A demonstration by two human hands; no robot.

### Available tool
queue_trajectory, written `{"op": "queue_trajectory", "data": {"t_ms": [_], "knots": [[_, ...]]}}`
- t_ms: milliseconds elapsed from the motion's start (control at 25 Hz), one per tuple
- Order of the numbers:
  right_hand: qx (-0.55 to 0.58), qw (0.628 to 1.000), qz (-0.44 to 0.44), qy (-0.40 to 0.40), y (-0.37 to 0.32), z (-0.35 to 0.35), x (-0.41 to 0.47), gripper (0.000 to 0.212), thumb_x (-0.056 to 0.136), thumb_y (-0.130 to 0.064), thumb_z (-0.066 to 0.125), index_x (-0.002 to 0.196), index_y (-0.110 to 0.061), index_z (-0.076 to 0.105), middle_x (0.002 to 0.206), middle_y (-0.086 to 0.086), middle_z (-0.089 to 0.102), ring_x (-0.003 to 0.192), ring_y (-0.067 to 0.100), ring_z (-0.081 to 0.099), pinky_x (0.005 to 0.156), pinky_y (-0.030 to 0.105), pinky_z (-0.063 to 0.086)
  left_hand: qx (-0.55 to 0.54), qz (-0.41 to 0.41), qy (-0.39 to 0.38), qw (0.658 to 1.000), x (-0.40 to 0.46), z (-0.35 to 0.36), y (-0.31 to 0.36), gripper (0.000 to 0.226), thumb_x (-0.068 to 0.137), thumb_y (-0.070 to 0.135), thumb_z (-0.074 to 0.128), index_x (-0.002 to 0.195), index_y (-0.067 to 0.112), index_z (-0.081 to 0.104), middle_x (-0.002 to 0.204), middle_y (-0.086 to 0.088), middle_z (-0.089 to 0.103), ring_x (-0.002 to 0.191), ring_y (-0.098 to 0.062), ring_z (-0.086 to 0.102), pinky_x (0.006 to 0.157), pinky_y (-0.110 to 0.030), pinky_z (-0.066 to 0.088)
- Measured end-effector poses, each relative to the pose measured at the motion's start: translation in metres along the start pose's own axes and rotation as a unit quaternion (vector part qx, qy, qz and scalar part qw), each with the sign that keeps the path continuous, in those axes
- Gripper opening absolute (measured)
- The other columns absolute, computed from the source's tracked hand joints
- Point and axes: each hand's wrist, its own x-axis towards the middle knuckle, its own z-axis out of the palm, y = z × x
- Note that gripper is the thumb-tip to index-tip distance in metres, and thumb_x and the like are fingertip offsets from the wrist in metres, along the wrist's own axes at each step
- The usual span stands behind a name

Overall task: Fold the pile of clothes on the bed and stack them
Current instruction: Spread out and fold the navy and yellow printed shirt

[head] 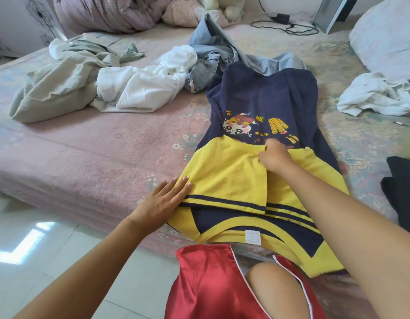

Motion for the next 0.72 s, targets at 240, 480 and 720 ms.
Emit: {"op": "queue_trajectory", "data": {"t_ms": [240,480,720], "knots": [[-0.21,0.951,-0.196,0.111,0.013,0.015,-0.029,0.048,0.098,-0.019,0.048,0.141,-0.005,0.034,0.141,0.018,0.041,0.127,0.034,0.042,0.097,0.042,0.041,0.0,-0.008,-0.041,0.999,0.008,-0.019,0.002,0.065,0.083,0.027,0.034,0.146,0.012,0.033,0.141,-0.016,0.049,0.13,-0.035,0.047,0.108,-0.053,0.026],[-0.267,0.93,-0.205,-0.146,0.039,0.029,-0.062,0.064,0.1,-0.052,0.014,0.151,-0.022,-0.011,0.159,0.001,-0.017,0.145,0.015,-0.018,0.119,0.041,-0.006,-0.117,-0.091,-0.017,0.989,0.11,-0.03,0.026,0.082,0.09,0.058,-0.003,0.15,0.006,0.018,0.158,-0.01,0.012,0.147,-0.018,0.006,0.117,-0.026,-0.004],[-0.191,0.961,-0.196,-0.032,0.033,0.022,0.015,0.072,0.091,-0.059,0.0,0.153,-0.021,0.006,0.161,-0.004,-0.002,0.147,0.01,-0.007,0.118,0.038,0.0,-0.079,-0.216,-0.062,0.971,0.22,0.019,0.01,0.07,0.096,0.05,0.005,0.152,0.008,0.01,0.16,-0.009,0.003,0.148,-0.02,0.001,0.118,-0.037,-0.002]]}}
